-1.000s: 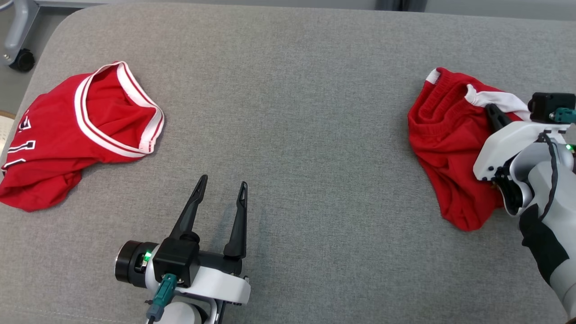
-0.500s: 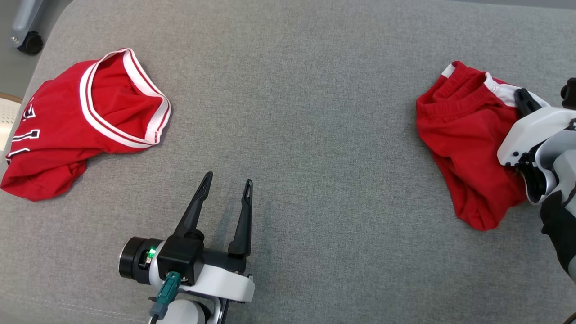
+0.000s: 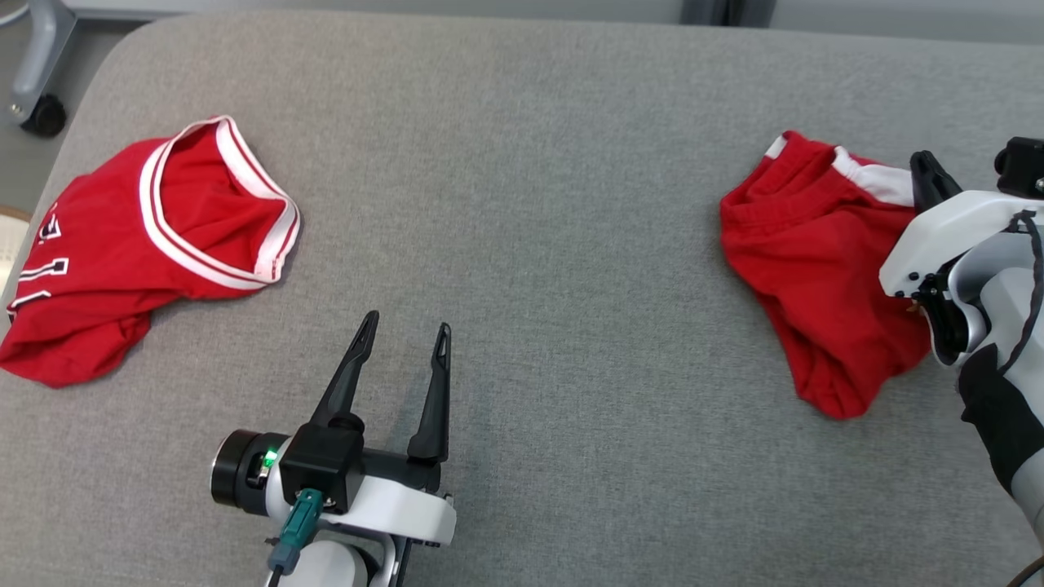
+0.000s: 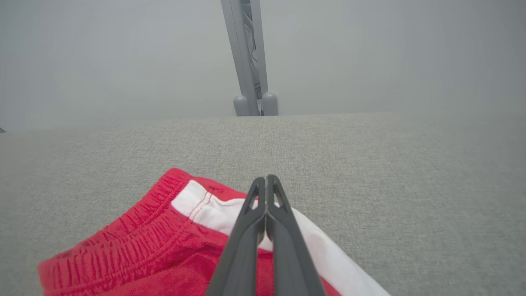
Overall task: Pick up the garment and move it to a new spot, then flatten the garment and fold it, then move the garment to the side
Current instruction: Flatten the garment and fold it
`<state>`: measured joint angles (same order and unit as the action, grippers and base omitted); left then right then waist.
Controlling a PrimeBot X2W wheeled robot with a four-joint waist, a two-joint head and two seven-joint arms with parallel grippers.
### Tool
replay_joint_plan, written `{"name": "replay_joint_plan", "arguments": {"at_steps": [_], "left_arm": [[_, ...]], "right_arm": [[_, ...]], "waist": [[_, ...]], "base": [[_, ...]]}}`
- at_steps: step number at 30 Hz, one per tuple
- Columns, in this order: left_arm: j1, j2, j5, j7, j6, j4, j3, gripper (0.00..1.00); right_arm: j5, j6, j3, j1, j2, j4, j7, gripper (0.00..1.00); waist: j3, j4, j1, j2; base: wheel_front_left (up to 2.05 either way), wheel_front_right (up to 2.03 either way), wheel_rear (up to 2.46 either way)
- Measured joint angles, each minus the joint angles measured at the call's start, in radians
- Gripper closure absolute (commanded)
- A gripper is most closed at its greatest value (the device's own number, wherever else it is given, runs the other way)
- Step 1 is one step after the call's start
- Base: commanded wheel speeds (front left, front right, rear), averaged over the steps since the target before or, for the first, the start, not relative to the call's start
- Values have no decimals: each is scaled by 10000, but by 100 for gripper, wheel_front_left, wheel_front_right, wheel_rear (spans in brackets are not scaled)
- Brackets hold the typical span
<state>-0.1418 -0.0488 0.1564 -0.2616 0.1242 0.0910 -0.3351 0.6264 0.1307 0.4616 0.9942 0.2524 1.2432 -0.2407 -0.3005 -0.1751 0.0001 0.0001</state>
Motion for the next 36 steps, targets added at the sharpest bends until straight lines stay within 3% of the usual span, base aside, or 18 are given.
{"name": "replay_joint_plan", "arguments": {"at_steps": [6, 13, 19, 29, 36], "left_arm": [[203, 0, -40, 2, -10, 36, 184, 0], [540, 0, -140, 0, -35, -31, 688, 0], [755, -2, -320, 0, -105, -136, 1009, 0], [1136, 0, -326, 0, -146, -251, 1108, 0], [1287, -2, -33, 2, -150, -111, 1239, 0]], "right_arm": [[196, 2, 113, -267, -38, -594, -157, 100], [-23, 2, 6, -1118, 215, -2414, -205, 100], [-1007, 0, -1296, -2798, 247, -4663, -213, 100], [-3183, 0, -3933, -6853, -1166, -8621, -238, 100], [-3962, 0, -4408, -8856, -1632, -10007, -238, 100]], "waist": [[543, 212, 0, 0], [1408, 568, 0, 0], [1956, 968, 0, 0], [2471, 1491, -1, 0], [2627, 1669, 0, 0]], "base": [[0, 0, 0], [0, 0, 0], [0, 0, 0], [0, 0, 0], [0, 0, 0]]}}
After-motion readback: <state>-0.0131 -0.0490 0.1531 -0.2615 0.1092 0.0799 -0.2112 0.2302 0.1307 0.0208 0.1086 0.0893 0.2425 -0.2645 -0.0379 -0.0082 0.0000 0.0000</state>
